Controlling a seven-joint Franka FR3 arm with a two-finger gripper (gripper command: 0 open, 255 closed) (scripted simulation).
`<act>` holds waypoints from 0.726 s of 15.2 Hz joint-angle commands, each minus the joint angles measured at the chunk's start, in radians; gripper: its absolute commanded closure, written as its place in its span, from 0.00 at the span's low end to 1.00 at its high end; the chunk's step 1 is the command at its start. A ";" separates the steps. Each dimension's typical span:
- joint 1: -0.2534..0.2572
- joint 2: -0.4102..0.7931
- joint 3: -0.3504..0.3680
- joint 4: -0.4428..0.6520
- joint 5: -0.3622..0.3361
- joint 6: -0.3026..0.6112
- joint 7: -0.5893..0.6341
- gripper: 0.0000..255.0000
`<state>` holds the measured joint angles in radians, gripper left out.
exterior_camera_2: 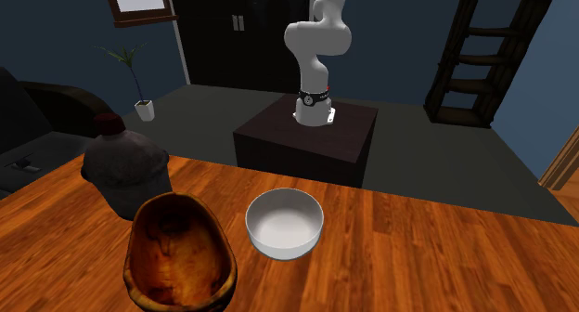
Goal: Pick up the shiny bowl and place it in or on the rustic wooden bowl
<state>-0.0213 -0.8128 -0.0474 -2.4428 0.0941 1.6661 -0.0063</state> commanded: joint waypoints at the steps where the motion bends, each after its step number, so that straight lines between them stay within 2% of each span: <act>1: 0.000 0.000 0.000 0.000 0.000 0.000 0.000 0.00; 11: 0.028 0.281 0.002 -0.086 0.023 0.351 -0.057 0.00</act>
<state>0.0024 -0.5718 -0.0463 -2.5318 0.1131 1.9784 -0.0573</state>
